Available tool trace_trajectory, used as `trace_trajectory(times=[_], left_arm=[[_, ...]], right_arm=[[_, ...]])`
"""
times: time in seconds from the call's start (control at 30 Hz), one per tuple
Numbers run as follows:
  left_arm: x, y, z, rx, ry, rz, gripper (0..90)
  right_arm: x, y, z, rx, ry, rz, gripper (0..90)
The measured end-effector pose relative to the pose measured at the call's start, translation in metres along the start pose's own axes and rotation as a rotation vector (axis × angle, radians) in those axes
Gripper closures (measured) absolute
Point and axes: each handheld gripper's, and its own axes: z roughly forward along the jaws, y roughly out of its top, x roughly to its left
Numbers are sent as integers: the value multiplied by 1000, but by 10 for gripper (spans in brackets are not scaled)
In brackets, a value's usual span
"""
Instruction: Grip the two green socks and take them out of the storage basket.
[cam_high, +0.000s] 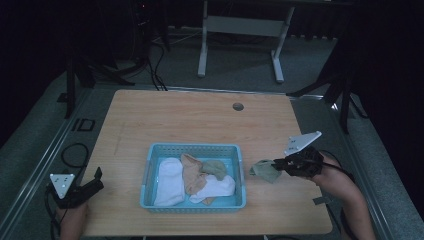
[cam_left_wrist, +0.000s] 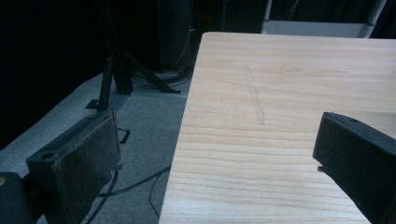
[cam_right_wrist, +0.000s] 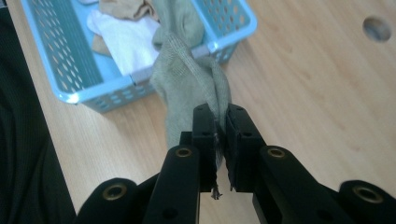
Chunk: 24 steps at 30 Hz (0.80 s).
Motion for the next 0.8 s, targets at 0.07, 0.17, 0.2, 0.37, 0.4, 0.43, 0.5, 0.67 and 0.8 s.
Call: trace_trajectory(times=[0.07,0.17,0.2,0.37,0.4,0.43,0.5,0.67,0.8], left_arm=[[0,0,0,-1,1,-1,3],[0,0,0,0,1,-1,3],[0,0,0,0,0,-1,4],[0,0,0,0,0,-1,4],[0,0,0,0,0,0,3],[0,0,0,-1,0,-1,3],[0,0,0,-1,0,-1,4],[0,0,0,0,-1,-2,4],[0,0,0,-1,0,-1,4]], right_arm=[[-1,-9,6,-1,9,20,830],[-1,-21,14,9,18,45,830],[-1,-25,17,13,25,54,830],[0,-41,34,37,46,91,830],[1,-45,38,47,50,98,830],[1,-48,43,54,59,102,830],[1,-51,46,57,66,107,830],[5,-70,68,76,85,153,830],[3,-81,79,82,94,183,828]])
